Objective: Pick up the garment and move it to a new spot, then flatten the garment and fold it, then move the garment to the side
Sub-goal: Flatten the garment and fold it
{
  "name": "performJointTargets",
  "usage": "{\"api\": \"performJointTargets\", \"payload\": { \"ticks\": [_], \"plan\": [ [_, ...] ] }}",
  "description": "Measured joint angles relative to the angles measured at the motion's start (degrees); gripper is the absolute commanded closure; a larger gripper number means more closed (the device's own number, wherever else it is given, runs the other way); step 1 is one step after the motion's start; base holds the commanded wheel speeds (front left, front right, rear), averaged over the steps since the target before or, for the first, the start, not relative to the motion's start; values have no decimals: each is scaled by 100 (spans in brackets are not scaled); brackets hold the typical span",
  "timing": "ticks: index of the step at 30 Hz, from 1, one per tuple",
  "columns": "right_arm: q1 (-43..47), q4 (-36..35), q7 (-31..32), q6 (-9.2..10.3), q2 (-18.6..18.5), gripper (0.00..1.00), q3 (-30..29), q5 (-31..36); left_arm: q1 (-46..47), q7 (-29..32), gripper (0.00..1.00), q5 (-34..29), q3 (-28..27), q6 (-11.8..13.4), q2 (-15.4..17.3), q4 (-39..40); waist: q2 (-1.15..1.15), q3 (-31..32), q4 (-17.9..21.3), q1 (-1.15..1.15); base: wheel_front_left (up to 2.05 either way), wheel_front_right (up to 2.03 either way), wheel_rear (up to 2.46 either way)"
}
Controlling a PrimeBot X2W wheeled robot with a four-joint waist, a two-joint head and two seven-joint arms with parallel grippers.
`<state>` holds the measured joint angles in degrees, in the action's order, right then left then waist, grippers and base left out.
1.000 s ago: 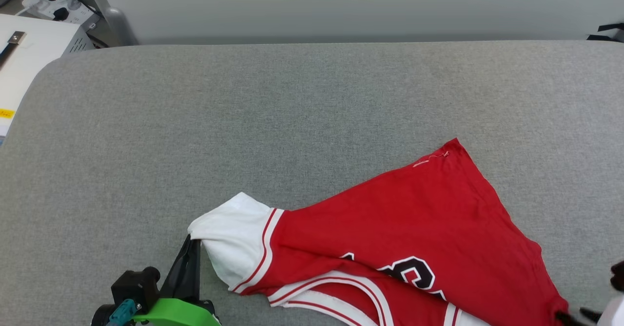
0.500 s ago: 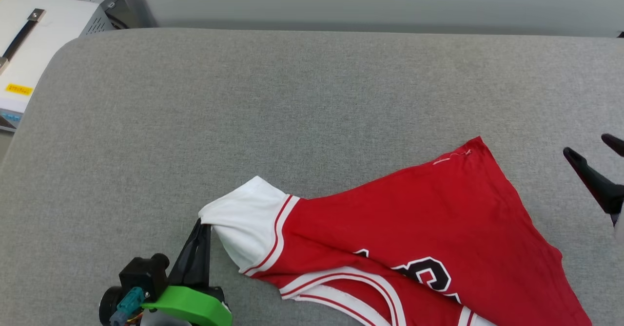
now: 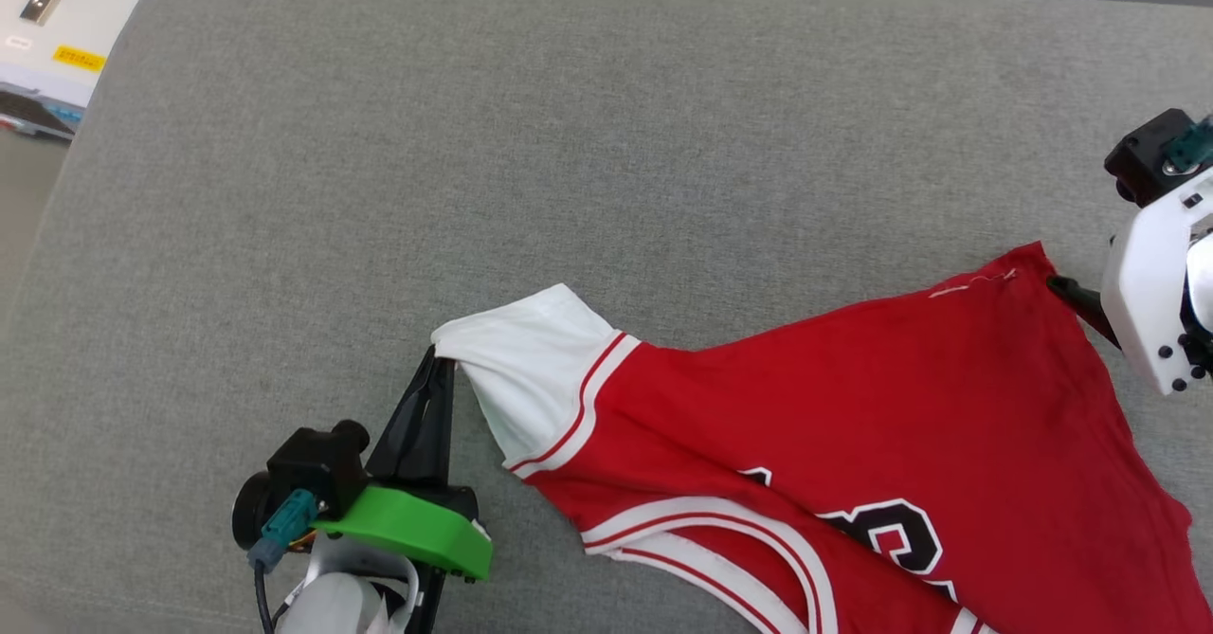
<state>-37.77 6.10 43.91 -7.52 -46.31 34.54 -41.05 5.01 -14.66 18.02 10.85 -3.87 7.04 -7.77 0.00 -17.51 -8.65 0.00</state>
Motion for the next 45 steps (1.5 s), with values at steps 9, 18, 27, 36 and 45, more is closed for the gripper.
{"api": "performJointTargets", "payload": {
  "ticks": [9,18,27,36,45],
  "plan": [
    [-492,1254,-42,8,47,0,1045,92,240,0,100,-105,56,-93,-147,-3,0,-400,-342,0,0,0,0],
    [-758,1455,-671,7,-24,100,1816,-174,249,0,100,-180,-35,-138,-203,-49,0,-439,-409,0,0,0,0],
    [-839,1828,-1913,16,366,100,2145,-536,100,0,100,-277,-294,-143,-132,-49,0,-27,-199,0,0,0,0],
    [-684,1613,-3214,0,434,100,1702,-838,170,1,100,-341,-442,-136,67,220,0,571,62,0,0,0,0],
    [-603,1327,-3966,0,594,100,709,-636,1304,335,100,-437,-524,-141,431,682,0,1009,423,0,0,0,0]
  ]
}}
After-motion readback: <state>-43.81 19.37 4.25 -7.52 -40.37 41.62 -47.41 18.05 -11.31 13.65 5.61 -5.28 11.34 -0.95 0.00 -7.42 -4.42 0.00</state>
